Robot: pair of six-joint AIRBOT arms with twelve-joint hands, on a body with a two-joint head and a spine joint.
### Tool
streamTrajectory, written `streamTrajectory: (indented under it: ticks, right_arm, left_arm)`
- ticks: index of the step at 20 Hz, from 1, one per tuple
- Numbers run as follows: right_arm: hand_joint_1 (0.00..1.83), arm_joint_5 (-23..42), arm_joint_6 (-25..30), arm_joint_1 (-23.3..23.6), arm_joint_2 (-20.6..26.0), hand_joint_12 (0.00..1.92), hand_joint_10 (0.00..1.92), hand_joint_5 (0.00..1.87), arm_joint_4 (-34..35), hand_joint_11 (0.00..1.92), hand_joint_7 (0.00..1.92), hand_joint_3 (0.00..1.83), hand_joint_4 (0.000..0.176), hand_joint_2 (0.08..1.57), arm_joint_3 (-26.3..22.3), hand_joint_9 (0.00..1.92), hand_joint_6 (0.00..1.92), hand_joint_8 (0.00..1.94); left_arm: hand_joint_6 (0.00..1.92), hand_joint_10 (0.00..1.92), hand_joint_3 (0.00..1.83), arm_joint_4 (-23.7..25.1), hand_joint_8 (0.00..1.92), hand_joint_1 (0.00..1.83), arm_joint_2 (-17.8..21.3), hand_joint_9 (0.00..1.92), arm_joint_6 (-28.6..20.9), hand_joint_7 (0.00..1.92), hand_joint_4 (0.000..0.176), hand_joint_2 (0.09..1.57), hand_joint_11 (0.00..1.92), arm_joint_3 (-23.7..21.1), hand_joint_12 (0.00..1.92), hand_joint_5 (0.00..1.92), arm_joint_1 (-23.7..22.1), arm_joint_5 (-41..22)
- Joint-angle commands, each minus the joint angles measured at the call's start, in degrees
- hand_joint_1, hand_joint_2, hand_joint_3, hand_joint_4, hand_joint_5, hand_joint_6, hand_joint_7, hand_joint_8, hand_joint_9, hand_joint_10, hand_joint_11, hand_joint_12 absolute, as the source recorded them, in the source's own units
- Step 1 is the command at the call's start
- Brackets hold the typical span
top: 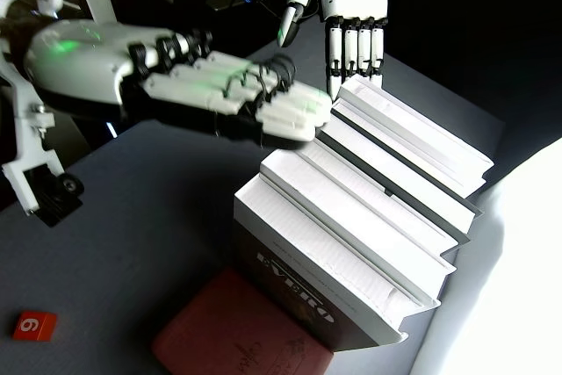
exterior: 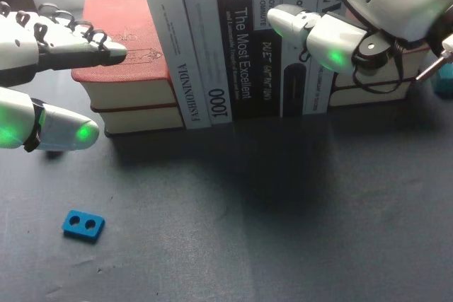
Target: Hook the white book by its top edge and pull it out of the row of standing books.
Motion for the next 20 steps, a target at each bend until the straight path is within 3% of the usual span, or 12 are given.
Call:
streamTrajectory:
  ticks: [1,12,15,20]
  right_arm:
    - [0.00,5.96,0.05,0.05,-0.12,0.00,0.00,0.12,-4.25,0.00,0.08,0.00,0.000,1.26,0.39,0.02,0.01,0.00]
    - [0.00,6.24,0.10,-1.95,-2.18,0.01,0.01,0.12,-3.60,0.01,0.09,0.00,0.000,1.26,2.90,0.02,0.01,0.01]
    - [0.00,6.22,0.06,-2.48,-2.28,0.00,0.00,0.04,-3.51,0.00,0.01,0.00,0.000,1.26,3.10,0.00,0.00,0.00]
    - [0.00,5.80,-1.72,-4.05,-1.41,0.02,0.00,0.13,-3.49,0.01,0.09,0.00,0.000,1.27,2.05,0.03,0.01,0.00]
  left_arm:
    - [0.01,0.01,0.00,-1.51,0.01,0.00,-0.16,0.01,-0.11,0.03,0.000,1.26,0.02,0.23,0.01,0.03,-0.77,3.39]
    - [0.01,0.00,0.00,-1.51,0.01,0.00,-0.23,0.01,-0.62,0.02,0.000,1.27,0.02,0.32,0.01,0.04,-0.94,3.91]
    - [0.01,0.01,0.00,-1.51,0.01,0.00,-0.24,0.02,-0.62,0.03,0.000,1.27,0.01,0.55,0.01,0.05,-0.94,4.44]
    - [0.00,0.00,0.01,-1.55,0.00,0.00,-0.24,0.00,-0.49,0.02,0.000,1.28,0.01,0.79,0.01,0.04,-1.09,4.40]
